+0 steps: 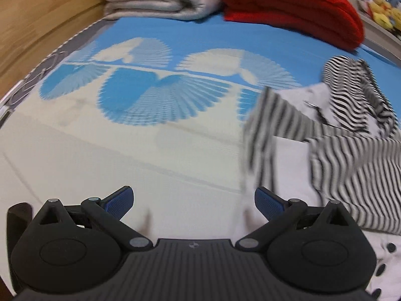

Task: Fold small clothes

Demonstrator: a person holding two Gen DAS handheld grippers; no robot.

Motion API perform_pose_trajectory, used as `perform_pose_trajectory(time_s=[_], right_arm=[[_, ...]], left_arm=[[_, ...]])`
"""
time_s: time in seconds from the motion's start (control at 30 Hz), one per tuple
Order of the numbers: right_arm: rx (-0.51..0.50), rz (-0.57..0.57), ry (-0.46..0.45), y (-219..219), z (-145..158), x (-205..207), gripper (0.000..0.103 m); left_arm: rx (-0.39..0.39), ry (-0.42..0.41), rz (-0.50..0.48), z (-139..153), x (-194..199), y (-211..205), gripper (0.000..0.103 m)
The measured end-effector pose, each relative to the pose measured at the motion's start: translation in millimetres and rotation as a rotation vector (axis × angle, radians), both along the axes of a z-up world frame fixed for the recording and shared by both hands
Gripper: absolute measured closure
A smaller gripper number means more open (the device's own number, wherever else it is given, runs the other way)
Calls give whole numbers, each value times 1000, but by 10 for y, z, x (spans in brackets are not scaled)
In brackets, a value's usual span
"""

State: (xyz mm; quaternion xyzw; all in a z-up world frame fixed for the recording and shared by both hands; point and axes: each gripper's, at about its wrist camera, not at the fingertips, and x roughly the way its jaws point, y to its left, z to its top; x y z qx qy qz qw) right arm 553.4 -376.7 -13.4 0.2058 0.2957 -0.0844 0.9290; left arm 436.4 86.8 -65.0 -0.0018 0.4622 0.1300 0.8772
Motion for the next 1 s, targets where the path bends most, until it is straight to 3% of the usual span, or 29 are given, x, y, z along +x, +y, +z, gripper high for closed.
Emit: perform_pose_trajectory(time_s=[0.1, 0.23, 0.43, 0.47, 0.5, 0.53, 0.57, 0.67, 0.77, 0.83, 0.9, 1.0], right_arm=[[-34, -4, 26, 202, -107, 631, 11], [-244, -16, 68, 487, -419, 1356, 11], [-333, -41, 168, 606, -977, 2036, 11], [-346, -47, 201, 612, -1070, 2096, 27], [-345, -63, 219, 598, -1139, 2119, 52], [-322, -79, 228, 561, -1165, 2125, 97], [-289, -93, 217, 520, -1129, 2109, 97], [-294, -116, 70, 476, -706, 1919, 97], [-265, -19, -76, 464, -74, 1536, 97], [-271, 107, -159, 538, 327, 1100, 97], [-291, 286, -256, 661, 668, 415, 97], [-315, 573, -324, 849, 809, -751, 95]], left_arm=[[7, 13, 27, -19, -14, 191, 0], [22, 47, 18, -92, -38, 308, 0], [-81, 90, -23, -144, -1, 259, 0], [-81, 92, -34, -156, 12, 214, 0], [-77, 93, -42, -160, 21, 177, 0], [-75, 94, -49, -162, 24, 143, 0], [-81, 95, -53, -162, 26, 115, 0], [-142, 113, -64, -176, 43, 60, 0], [-153, 98, -56, -142, 48, 13, 0], [-144, 73, -35, -85, 31, 13, 0], [-163, 47, -9, -17, 4, 46, 0], [-223, 23, 0, 76, -46, 79, 0]])
